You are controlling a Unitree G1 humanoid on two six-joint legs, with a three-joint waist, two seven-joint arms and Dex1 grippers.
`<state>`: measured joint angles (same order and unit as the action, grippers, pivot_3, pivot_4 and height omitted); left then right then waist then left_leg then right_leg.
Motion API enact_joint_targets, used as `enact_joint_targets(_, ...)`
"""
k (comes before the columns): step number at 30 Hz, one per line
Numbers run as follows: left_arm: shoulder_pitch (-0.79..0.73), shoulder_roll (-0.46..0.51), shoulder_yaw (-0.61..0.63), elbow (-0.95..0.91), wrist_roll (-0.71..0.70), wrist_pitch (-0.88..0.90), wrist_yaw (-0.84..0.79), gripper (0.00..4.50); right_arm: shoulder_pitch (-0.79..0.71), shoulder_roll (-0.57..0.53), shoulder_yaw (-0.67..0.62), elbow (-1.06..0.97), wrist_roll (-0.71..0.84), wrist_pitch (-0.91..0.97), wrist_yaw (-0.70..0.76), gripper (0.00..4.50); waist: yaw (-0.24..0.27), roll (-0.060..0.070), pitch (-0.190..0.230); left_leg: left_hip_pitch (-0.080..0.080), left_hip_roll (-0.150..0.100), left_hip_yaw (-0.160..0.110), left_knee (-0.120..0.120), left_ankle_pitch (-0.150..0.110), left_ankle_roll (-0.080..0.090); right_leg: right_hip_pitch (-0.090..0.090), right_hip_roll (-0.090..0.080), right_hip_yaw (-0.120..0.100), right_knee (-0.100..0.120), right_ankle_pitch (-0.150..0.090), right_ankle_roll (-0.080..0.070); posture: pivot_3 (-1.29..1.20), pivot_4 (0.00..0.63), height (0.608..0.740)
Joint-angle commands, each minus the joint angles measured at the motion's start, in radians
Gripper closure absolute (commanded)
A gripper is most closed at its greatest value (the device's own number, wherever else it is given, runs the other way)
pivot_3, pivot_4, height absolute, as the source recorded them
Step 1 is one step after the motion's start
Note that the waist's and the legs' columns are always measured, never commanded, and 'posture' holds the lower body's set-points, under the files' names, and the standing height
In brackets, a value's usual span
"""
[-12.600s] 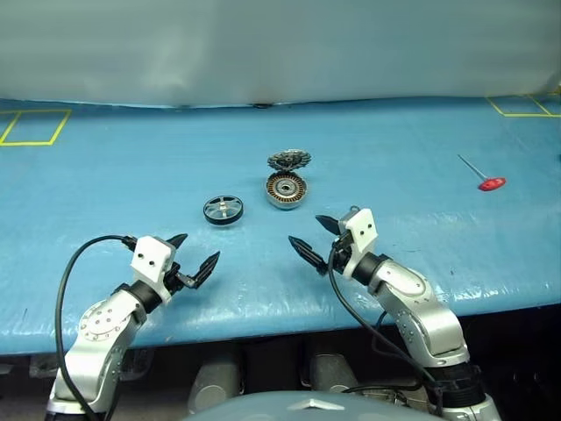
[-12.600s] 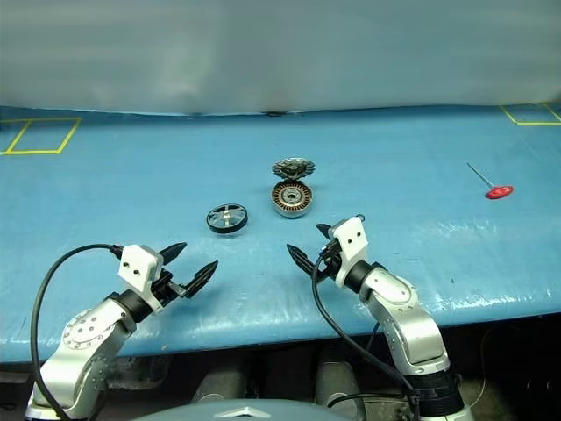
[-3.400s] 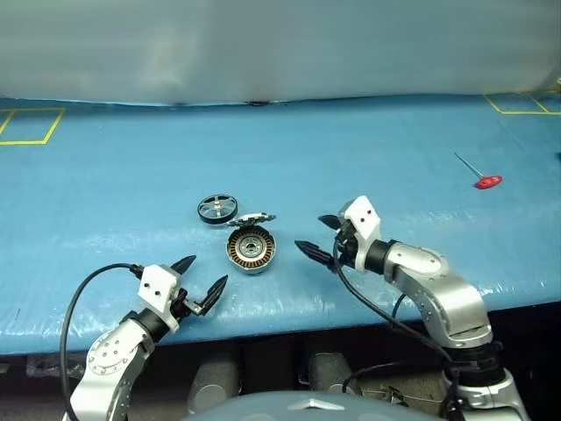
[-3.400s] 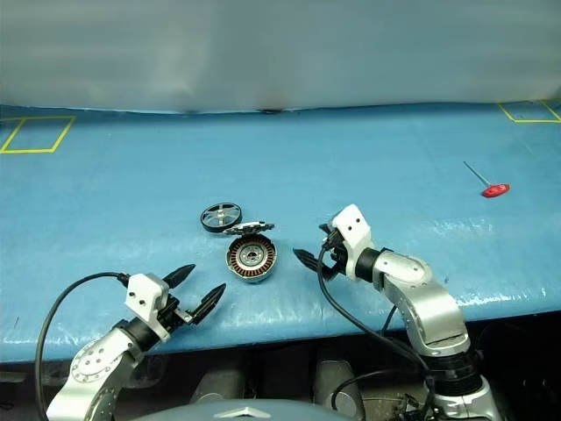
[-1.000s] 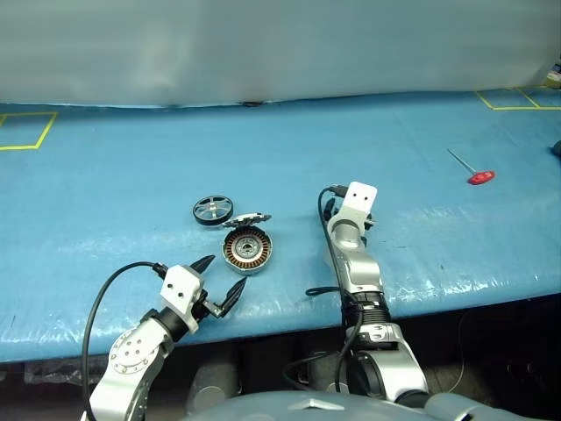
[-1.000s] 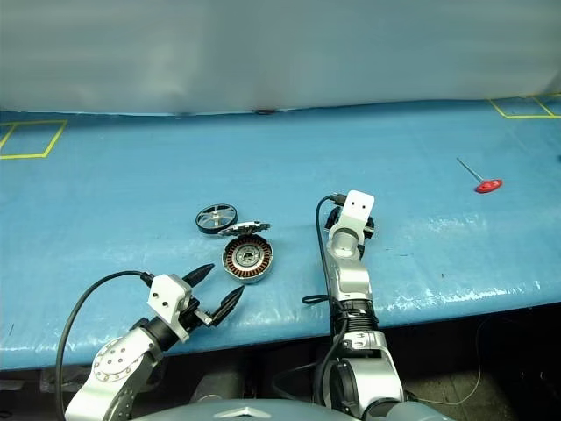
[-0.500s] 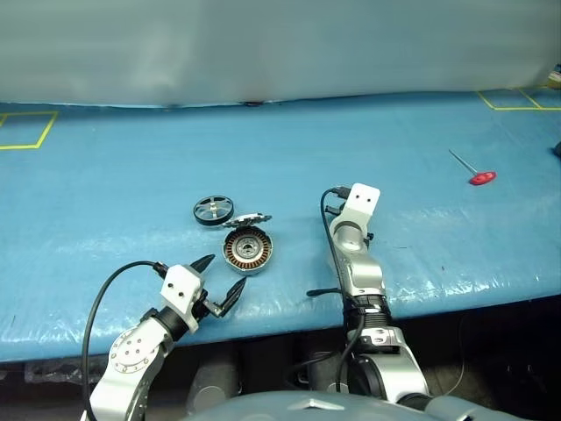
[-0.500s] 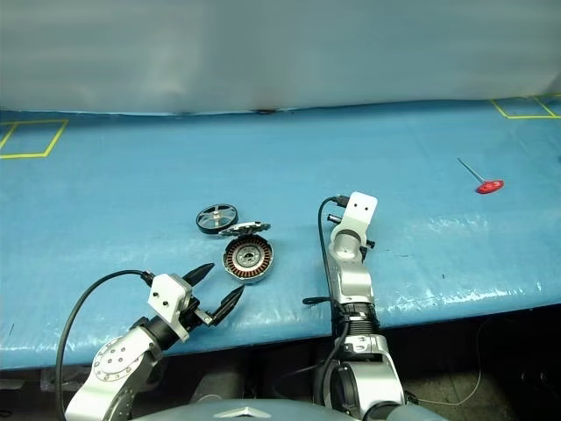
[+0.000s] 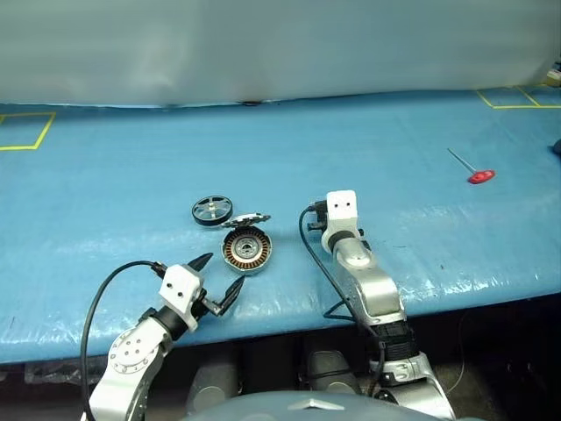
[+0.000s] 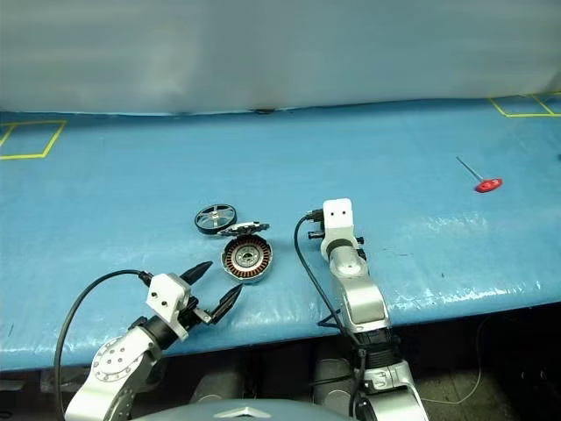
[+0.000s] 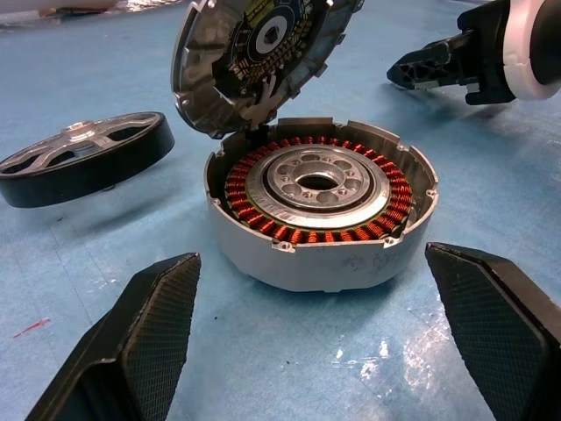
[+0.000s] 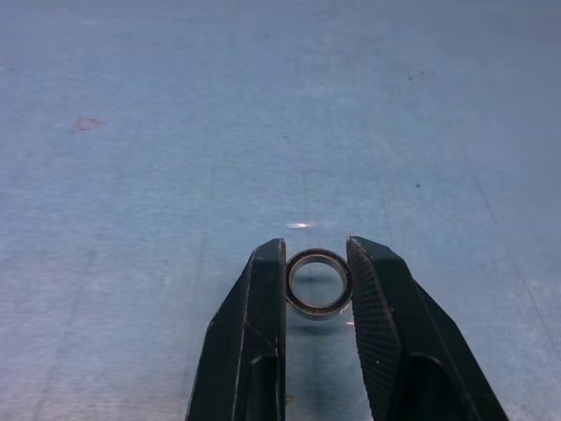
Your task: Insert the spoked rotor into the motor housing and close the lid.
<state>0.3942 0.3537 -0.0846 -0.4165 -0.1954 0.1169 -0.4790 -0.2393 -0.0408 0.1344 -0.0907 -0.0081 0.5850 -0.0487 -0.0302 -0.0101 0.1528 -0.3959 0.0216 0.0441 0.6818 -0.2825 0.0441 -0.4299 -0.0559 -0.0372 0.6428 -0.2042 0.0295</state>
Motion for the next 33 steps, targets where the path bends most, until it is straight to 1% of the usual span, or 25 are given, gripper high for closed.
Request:
enact_joint_targets(1, 0.001, -0.006, 0.007, -0.002, 0.003, -0.029, 0.004, 0.00, 0.018, -0.068, 0.029, -0.150, 0.036, 0.013, 0.137, 3.82, 0.005, 0.000, 0.000, 0.000, 0.000, 0.000, 0.000, 0.000, 0.000, 0.000, 0.000, 0.000, 0.000, 0.000, 0.000, 0.00, 0.150, 0.740)
enact_joint_targets(5, 0.000, -0.005, 0.009, 0.005, 0.001, -0.036, 0.001, 0.00, 0.025, -0.161, 0.060, -0.239, 0.064, 0.036, 0.265, 3.82, 0.010, 0.000, 0.000, 0.000, 0.000, 0.000, 0.000, 0.000, 0.000, 0.000, 0.000, 0.000, -0.001, 0.000, 0.000, 0.00, 0.150, 0.740)
enact_joint_targets(11, -0.003, -0.001, 0.011, 0.015, -0.004, -0.043, -0.007, 0.00, 0.009, -0.375, 0.155, -0.355, 0.096, 0.140, 0.499, 3.82, 0.016, -0.001, 0.000, 0.000, -0.001, 0.000, 0.000, 0.000, 0.000, 0.000, -0.001, -0.001, -0.001, 0.000, 0.000, 0.00, 0.150, 0.740)
enact_joint_targets(14, -0.001, 0.000, 0.013, 0.016, -0.006, -0.043, -0.009, 0.00, 0.013, -0.440, 0.183, -0.399, 0.122, 0.171, 0.576, 3.82, 0.018, -0.001, 0.001, 0.000, -0.001, -0.001, 0.000, 0.000, 0.000, 0.000, -0.001, -0.002, -0.001, 0.000, 0.000, 0.00, 0.150, 0.740)
enact_joint_targets(19, 0.000, 0.002, 0.015, 0.014, -0.009, -0.042, -0.010, 0.00, 0.029, -0.411, 0.151, -0.417, 0.203, 0.135, 0.628, 3.82, 0.019, -0.002, 0.001, -0.001, 0.000, -0.001, 0.000, 0.000, 0.000, 0.000, 0.000, -0.002, -0.001, 0.000, 0.000, 0.00, 0.150, 0.740)
enact_joint_targets(25, 0.002, 0.004, 0.019, 0.011, -0.009, -0.043, -0.010, 0.00, 0.035, -0.395, 0.159, -0.436, 0.260, 0.116, 0.671, 3.82, 0.020, -0.002, 0.001, -0.001, -0.001, -0.001, 0.001, 0.000, 0.000, 0.000, -0.001, -0.002, -0.001, 0.000, 0.000, 0.00, 0.150, 0.740)
enact_joint_targets(30, 0.004, 0.004, 0.022, 0.007, -0.003, -0.045, -0.008, 0.00, 0.027, -0.362, 0.203, -0.412, 0.245, 0.069, 0.662, 3.82, 0.019, -0.002, 0.001, -0.001, 0.000, -0.001, 0.001, 0.000, 0.000, 0.000, -0.001, -0.002, -0.001, 0.000, 0.000, 0.00, 0.150, 0.740)
enact_joint_targets(33, 0.003, 0.003, 0.022, 0.006, 0.000, -0.049, -0.006, 0.00, 0.017, -0.321, 0.226, -0.367, 0.217, 0.030, 0.630, 3.82, 0.019, -0.002, 0.001, -0.001, 0.000, -0.001, 0.001, 0.000, 0.000, 0.000, 0.000, -0.002, -0.001, 0.000, 0.000, 0.00, 0.150, 0.740)
